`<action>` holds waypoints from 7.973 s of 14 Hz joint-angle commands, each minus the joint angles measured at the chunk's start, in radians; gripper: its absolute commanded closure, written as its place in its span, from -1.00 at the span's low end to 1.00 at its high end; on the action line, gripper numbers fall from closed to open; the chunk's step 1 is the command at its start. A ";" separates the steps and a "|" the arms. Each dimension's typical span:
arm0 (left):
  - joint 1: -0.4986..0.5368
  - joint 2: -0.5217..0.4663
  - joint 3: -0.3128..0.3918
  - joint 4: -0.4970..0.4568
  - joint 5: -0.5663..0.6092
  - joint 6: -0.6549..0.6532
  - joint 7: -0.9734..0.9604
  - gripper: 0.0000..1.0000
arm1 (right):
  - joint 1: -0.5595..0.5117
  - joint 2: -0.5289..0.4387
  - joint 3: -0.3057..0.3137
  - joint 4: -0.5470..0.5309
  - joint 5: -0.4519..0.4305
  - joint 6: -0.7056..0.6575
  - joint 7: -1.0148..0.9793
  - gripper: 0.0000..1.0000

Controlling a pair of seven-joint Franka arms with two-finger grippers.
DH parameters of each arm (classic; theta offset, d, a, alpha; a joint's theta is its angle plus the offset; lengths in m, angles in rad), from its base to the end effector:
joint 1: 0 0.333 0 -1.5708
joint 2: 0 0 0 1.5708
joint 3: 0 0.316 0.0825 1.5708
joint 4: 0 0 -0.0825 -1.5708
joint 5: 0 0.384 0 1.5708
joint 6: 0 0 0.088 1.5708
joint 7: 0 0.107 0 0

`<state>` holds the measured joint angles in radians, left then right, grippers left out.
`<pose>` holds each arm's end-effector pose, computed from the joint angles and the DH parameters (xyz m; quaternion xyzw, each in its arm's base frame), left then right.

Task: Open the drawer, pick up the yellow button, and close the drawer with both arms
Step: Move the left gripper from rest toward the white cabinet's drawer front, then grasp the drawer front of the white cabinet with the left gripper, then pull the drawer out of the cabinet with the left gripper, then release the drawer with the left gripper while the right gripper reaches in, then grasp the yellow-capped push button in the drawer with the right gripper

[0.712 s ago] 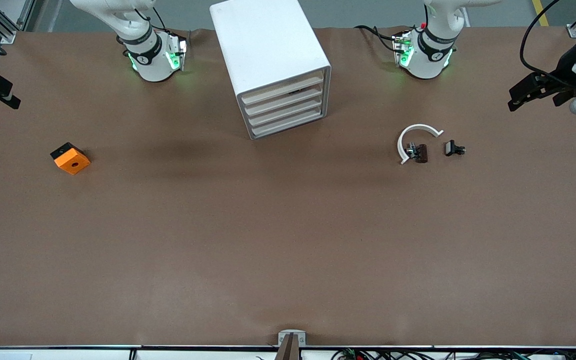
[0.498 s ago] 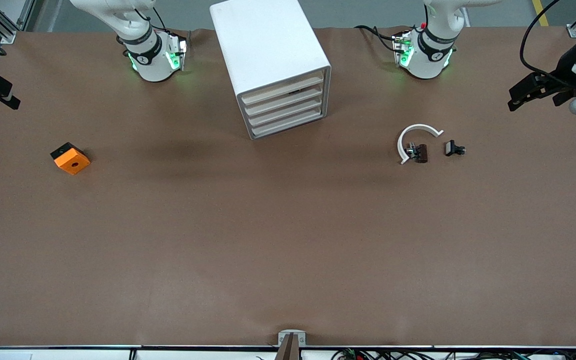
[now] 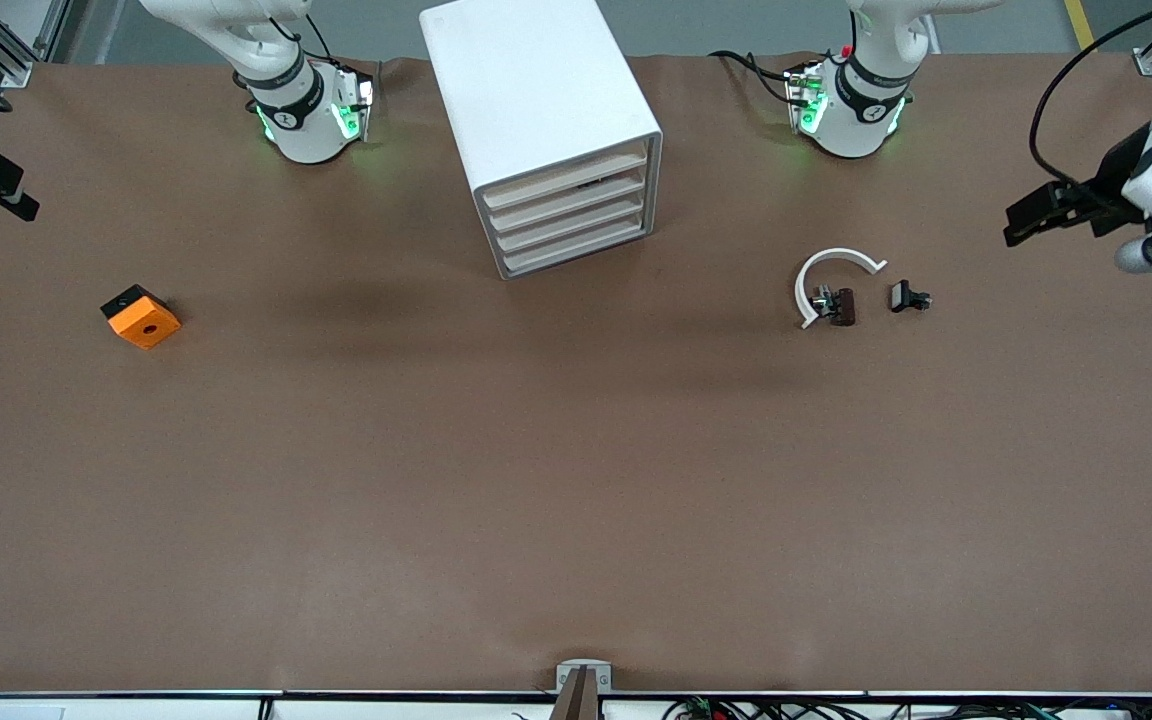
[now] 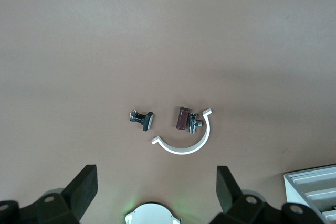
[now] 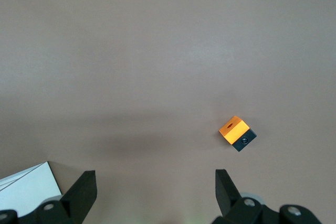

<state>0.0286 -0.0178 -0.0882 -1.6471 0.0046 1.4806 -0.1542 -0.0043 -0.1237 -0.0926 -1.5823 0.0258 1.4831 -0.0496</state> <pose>0.5353 -0.0318 0.5914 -0.9961 -0.0473 0.0736 0.0110 0.5036 -0.0496 0.6767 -0.9995 0.0221 -0.0133 0.0176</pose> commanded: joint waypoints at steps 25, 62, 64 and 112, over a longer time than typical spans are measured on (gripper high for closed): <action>-0.450 0.633 -0.041 0.181 -0.584 0.067 -2.181 -1.00 | 0.001 -0.008 0.004 0.013 -0.003 0.000 0.014 -1.00; -0.360 0.797 -0.165 0.174 -0.862 -0.114 -2.176 1.00 | -0.002 0.125 0.002 0.042 -0.066 0.014 0.001 -1.00; -0.340 0.797 -0.165 0.193 -0.861 -0.114 -2.176 1.00 | -0.002 0.130 0.002 0.048 -0.067 0.016 0.000 -1.00; -0.187 0.573 -0.151 0.484 -0.018 0.046 -0.409 -1.00 | 1.053 0.506 0.008 0.110 0.074 0.281 1.999 -1.00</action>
<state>-0.1571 0.5958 -0.2250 -1.1271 -0.0578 1.5122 -0.6048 1.0254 0.3527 -0.0679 -1.5153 0.0948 1.7730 1.9195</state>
